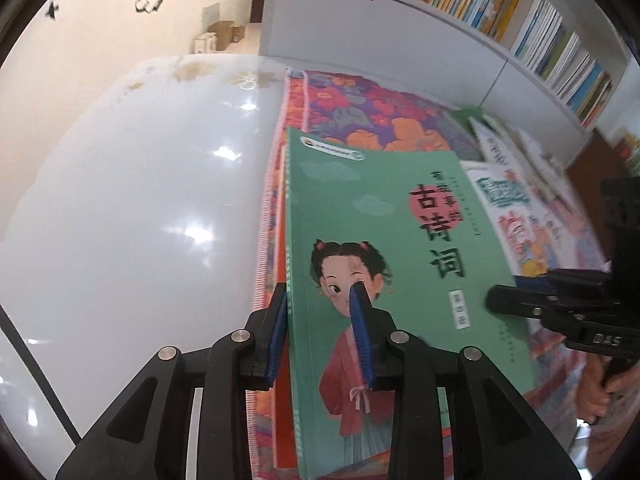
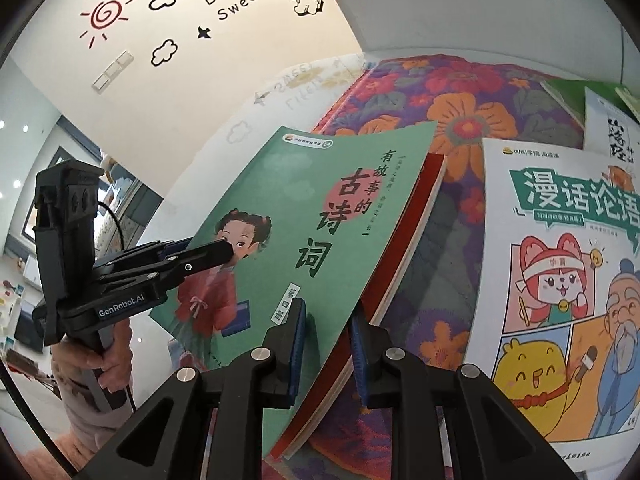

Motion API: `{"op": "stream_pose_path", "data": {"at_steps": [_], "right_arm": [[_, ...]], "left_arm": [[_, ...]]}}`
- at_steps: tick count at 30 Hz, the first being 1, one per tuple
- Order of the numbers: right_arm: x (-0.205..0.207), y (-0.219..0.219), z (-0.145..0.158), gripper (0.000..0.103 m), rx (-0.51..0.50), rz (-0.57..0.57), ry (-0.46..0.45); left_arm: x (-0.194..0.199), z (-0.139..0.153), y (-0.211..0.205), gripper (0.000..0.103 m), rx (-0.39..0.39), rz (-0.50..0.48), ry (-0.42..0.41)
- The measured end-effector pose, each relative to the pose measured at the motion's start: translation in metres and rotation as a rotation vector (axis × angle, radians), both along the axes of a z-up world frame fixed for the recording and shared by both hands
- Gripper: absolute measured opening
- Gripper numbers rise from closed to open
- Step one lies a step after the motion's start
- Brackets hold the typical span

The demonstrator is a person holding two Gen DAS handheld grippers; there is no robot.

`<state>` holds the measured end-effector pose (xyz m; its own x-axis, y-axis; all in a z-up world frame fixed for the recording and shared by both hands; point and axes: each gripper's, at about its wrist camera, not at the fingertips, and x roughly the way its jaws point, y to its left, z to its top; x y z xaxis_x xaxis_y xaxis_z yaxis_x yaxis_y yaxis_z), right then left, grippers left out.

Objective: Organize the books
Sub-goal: 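Stand the green book against the red book with the left gripper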

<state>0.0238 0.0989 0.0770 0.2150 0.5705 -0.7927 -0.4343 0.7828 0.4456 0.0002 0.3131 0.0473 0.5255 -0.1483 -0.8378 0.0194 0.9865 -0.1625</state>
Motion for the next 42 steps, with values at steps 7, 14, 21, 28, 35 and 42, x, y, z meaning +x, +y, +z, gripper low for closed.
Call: {"op": "stream_pose_path", "data": {"at_steps": [7,14,21,28,35,42], "right_arm": [[-0.003,-0.002,-0.001,0.022,-0.001,-0.005,0.010],[-0.004,0.003,-0.001,0.024,-0.013,0.002,0.005],[-0.004,0.003,-0.003,0.025,-0.010,0.002,0.006],[-0.006,0.003,-0.003,0.027,-0.003,-0.004,0.015],[-0.004,-0.003,-0.006,0.028,0.039,-0.033,0.051],[-0.002,-0.030,0.002,0.032,0.039,-0.103,0.102]], "left_arm": [[-0.005,0.000,-0.009,0.029,0.102,-0.005,0.006],[-0.008,0.001,-0.006,0.029,0.102,0.002,0.013],[-0.005,0.000,-0.004,0.029,0.088,0.005,0.017],[-0.003,0.001,-0.007,0.030,0.110,0.027,0.006],[0.003,0.000,-0.007,0.030,0.100,0.055,0.009],[-0.008,0.015,-0.003,0.030,0.093,0.141,-0.013]]}}
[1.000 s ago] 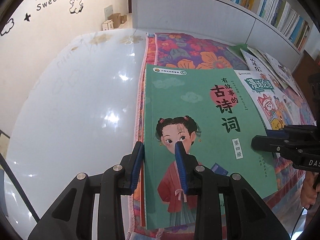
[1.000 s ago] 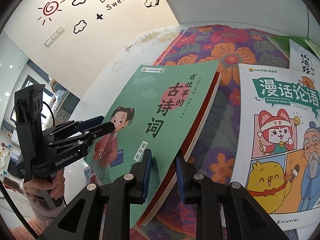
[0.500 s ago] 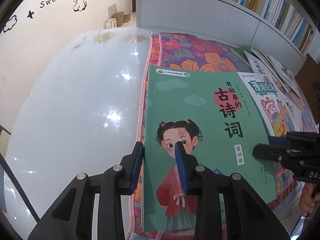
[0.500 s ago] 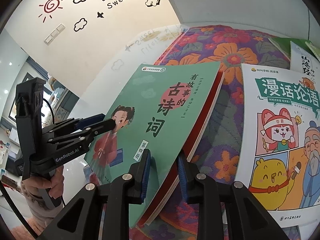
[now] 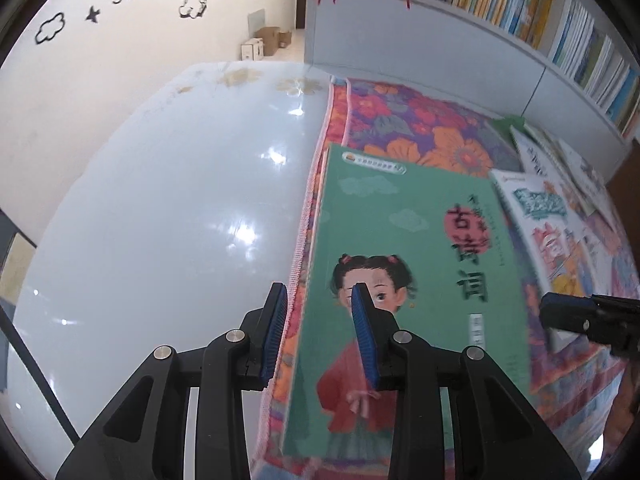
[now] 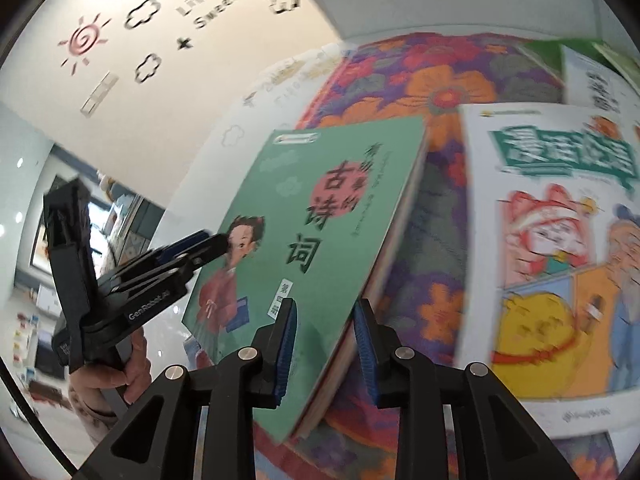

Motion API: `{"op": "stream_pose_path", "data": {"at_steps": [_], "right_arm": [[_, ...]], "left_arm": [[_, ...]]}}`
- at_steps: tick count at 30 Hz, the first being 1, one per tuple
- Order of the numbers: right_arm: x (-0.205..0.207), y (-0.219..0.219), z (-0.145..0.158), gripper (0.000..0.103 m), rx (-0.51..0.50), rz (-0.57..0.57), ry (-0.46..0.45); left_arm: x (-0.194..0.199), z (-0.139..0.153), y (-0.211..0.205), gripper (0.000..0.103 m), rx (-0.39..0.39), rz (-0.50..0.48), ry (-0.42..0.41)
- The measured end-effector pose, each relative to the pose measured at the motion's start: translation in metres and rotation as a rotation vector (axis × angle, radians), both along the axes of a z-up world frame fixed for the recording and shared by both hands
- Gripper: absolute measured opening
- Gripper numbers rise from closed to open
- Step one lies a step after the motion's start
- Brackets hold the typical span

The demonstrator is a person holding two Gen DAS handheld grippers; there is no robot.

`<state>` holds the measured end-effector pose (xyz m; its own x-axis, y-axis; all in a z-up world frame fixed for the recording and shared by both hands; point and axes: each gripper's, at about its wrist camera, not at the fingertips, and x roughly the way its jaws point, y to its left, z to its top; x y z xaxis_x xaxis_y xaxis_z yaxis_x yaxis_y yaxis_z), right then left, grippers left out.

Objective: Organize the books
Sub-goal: 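Stand the green book against the red book with the left gripper, then open the left gripper and withdraw from the standing green book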

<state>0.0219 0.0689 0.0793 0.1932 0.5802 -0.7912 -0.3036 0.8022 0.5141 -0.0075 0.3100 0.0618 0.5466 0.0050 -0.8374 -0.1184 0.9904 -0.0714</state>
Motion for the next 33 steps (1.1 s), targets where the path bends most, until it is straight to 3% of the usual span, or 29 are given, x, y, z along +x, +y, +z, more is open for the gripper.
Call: {"op": "stream_pose_path", "data": {"at_steps": [4,9,13,14,17,19,22,24,29,33], "right_arm": [[0.003,-0.058,0.009,0.036,-0.002,-0.099,0.018],[-0.004,-0.149,0.023,0.037,0.040,-0.266,-0.013],[-0.009,-0.213,0.030,0.043,0.047,-0.360,-0.069],[-0.008,-0.232,0.032,0.049,0.012,-0.374,-0.109],[0.004,-0.258,0.030,0.051,-0.098,-0.348,-0.165],[0.016,-0.272,0.024,0.051,-0.113,-0.303,-0.165],[0.034,-0.287,0.014,0.051,-0.104,-0.273,-0.165],[0.042,-0.283,0.008,0.051,-0.110,-0.239,-0.166],[0.068,-0.267,-0.006,0.051,-0.210,-0.178,-0.196],[0.091,-0.251,-0.024,0.051,-0.248,-0.110,-0.145]], "left_arm": [[-0.008,0.024,-0.027,0.031,-0.010,-0.034,-0.061],[0.000,0.035,-0.083,0.031,-0.066,-0.113,-0.071],[0.003,0.022,-0.149,0.031,-0.145,-0.171,-0.019],[0.001,0.019,-0.162,0.031,-0.166,-0.188,-0.005],[-0.011,-0.003,-0.216,0.031,-0.259,-0.269,0.070],[-0.018,-0.018,-0.254,0.031,-0.266,-0.331,0.120],[-0.016,-0.033,-0.284,0.031,-0.253,-0.334,0.145],[-0.011,-0.033,-0.297,0.031,-0.212,-0.303,0.123],[-0.002,-0.032,-0.314,0.031,-0.225,-0.296,0.132],[0.001,-0.035,-0.324,0.034,-0.212,-0.277,0.119]]}}
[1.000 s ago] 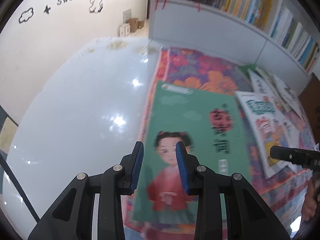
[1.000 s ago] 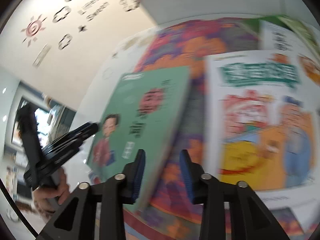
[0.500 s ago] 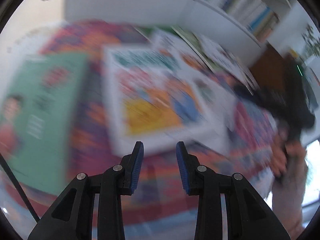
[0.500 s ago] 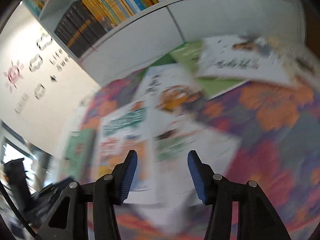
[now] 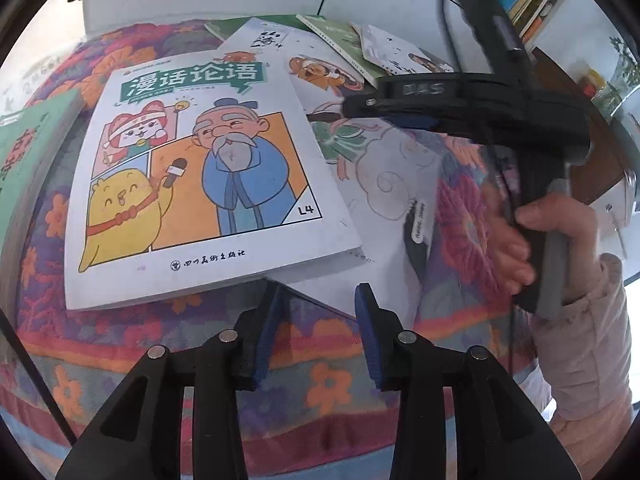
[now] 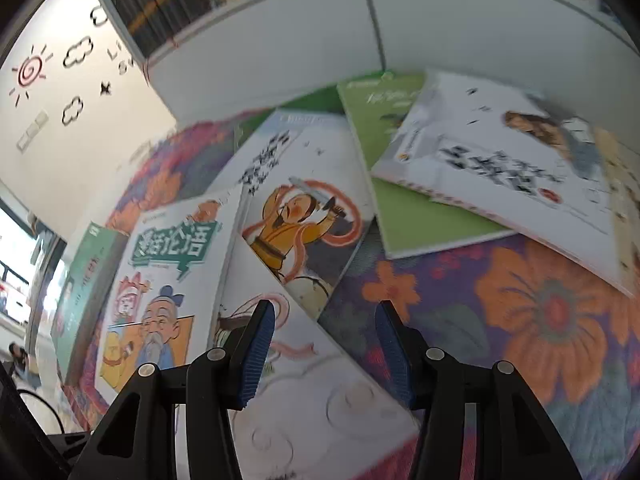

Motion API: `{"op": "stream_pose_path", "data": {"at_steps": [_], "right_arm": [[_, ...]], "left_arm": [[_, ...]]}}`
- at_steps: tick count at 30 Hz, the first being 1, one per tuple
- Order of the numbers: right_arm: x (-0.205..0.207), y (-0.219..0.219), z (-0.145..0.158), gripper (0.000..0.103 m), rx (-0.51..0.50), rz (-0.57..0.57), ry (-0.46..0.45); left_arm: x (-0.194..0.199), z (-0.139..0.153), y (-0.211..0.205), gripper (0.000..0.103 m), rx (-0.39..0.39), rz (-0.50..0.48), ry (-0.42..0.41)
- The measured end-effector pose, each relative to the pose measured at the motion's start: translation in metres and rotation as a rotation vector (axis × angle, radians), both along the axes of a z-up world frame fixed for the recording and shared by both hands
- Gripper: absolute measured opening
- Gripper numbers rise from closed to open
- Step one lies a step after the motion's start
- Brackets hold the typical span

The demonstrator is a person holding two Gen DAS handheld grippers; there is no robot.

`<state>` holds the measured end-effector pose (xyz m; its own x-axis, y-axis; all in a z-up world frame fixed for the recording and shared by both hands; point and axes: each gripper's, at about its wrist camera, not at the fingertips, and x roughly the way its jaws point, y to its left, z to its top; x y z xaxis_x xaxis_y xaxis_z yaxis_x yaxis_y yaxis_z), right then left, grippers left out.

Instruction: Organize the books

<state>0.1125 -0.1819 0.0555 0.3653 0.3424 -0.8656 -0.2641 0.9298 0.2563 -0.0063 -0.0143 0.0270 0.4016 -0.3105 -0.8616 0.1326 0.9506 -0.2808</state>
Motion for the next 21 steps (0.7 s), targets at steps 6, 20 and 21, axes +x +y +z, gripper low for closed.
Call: {"op": "stream_pose_path", "data": {"at_steps": [6,20,21], "right_arm": [[-0.007,0.010,0.001,0.053,-0.020,0.083,-0.014],[-0.083,-0.043,0.011,0.054,-0.003,0.054,0.164],[-0.090,-0.045,0.012,0.054,0.005,0.051,0.172]], "left_arm": [[0.002,0.000,-0.004,0.036,0.010,-0.015,-0.009],[-0.015,0.001,0.000,0.038,0.009,-0.041,-0.001],[-0.019,0.001,0.000,0.039,0.003,-0.046,0.001]]}}
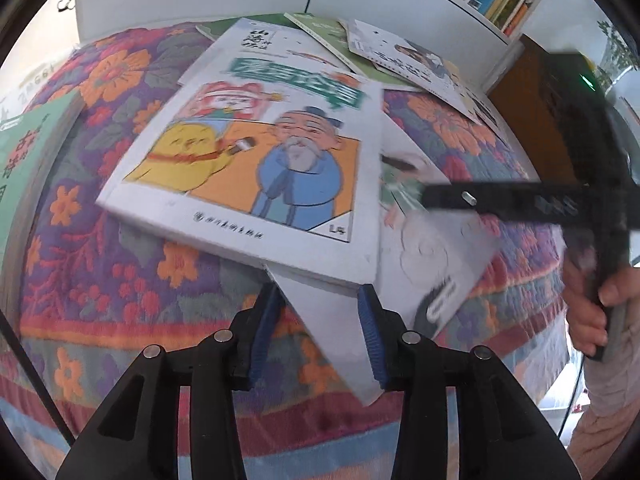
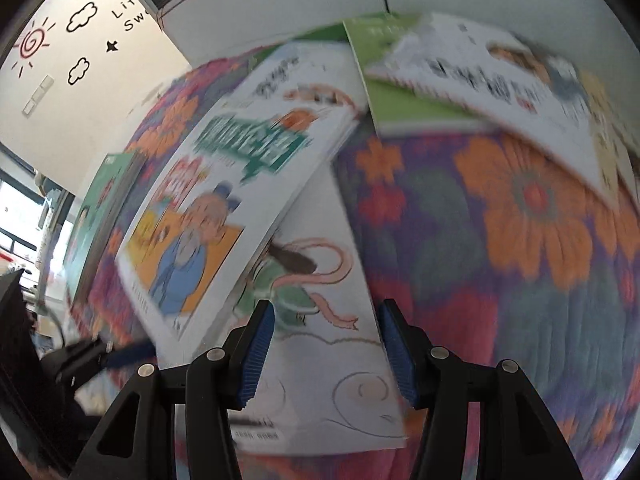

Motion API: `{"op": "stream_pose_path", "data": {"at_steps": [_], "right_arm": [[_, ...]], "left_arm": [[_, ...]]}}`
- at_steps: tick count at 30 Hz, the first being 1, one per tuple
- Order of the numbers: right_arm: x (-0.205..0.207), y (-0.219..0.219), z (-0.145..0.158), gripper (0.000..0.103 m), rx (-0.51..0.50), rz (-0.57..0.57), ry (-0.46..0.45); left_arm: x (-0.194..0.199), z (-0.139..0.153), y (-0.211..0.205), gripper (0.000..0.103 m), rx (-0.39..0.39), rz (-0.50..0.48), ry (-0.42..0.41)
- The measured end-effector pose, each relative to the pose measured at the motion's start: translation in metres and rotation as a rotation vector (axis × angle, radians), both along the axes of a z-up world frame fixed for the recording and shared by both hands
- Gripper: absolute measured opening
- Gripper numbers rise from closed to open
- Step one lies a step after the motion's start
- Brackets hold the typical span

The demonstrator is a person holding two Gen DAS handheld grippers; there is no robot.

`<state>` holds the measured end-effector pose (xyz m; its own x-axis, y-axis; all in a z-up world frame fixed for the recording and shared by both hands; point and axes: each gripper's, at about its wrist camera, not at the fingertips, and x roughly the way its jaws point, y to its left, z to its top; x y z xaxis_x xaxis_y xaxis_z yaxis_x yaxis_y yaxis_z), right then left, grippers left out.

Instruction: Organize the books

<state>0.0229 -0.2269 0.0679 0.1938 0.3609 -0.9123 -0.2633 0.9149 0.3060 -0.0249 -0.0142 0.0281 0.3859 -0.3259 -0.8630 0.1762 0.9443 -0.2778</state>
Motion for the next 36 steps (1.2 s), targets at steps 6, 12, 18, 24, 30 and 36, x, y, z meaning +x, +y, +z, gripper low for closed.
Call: {"op": "stream_pose_path", "data": {"at_steps": [6,12,18,24,30,36], "right_arm": [[-0.053,-0.022,0.026,0.054,0.105,0.008,0.045],[-0.089,-0.029,0.021,0.054,0.069,0.003,0.099],[-0.108,-0.037,0.030,0.053,0.112,-0.016,0.085],[-0.092,-0.047,0.041,0.053,0.214,-0.121,0.028],[-0.074,-0.009,0.008,0.053,0.245,-0.074,0.113],[-0.060,0.004,0.007,0.055,0.290,-0.081,0.111]], "left_arm": [[-0.015,-0.001,0.002,0.039,-0.057,-0.027,0.034],[-0.038,-0.002,-0.012,0.038,-0.045,-0.091,0.042],[-0.044,-0.003,-0.009,0.038,-0.083,-0.126,0.072],[-0.046,0.004,0.000,0.038,-0.054,-0.123,0.037],[-0.034,0.005,0.017,0.038,-0.066,-0.107,0.037],[-0.045,-0.004,-0.003,0.039,-0.018,-0.195,0.036]]}}
